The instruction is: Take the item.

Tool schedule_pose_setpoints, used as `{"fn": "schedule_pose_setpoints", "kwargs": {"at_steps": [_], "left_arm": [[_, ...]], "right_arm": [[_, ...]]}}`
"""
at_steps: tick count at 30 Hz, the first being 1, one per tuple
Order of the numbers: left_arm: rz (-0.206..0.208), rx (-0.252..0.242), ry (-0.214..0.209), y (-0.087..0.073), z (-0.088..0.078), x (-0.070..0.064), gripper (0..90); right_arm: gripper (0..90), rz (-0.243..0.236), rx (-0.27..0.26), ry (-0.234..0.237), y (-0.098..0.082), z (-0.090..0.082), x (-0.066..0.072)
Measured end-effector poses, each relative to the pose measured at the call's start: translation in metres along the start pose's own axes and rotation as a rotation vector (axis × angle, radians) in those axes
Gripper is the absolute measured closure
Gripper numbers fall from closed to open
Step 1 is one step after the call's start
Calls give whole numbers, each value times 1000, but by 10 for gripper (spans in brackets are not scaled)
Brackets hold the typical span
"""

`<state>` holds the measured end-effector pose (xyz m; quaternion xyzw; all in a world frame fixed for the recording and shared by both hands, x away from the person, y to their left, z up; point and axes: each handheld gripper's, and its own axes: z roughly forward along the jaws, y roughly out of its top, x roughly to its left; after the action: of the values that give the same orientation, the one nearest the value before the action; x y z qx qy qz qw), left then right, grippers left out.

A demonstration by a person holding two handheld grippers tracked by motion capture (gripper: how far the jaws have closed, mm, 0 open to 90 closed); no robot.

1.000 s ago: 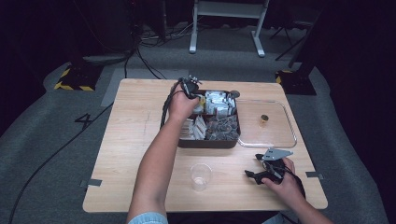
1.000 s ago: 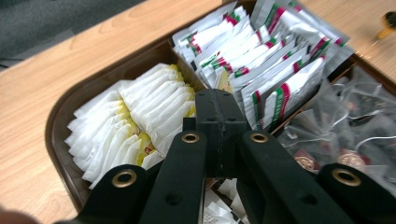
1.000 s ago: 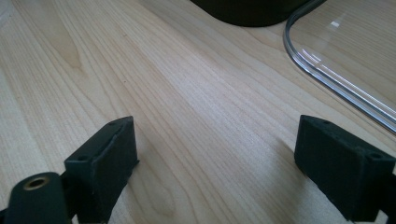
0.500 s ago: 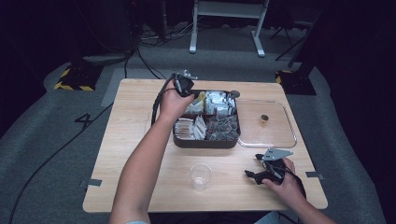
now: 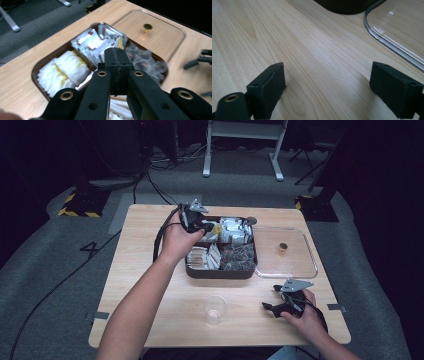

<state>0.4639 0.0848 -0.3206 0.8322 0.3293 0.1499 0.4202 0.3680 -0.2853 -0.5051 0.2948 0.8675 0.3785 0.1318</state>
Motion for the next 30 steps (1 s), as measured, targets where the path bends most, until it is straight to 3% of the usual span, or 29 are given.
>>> {"fn": "schedule_pose_setpoints", "kwargs": {"at_steps": [12, 17, 30], "left_arm": [[55, -38, -72, -13, -32, -30, 900], [82, -16, -92, -22, -40, -43, 900], [76, -43, -132, -53, -53, -68, 900]], "right_arm": [[133, 1, 1, 1, 0, 0, 0], [133, 1, 1, 0, 0, 0, 0], [133, 0, 1, 0, 0, 0, 0]]}}
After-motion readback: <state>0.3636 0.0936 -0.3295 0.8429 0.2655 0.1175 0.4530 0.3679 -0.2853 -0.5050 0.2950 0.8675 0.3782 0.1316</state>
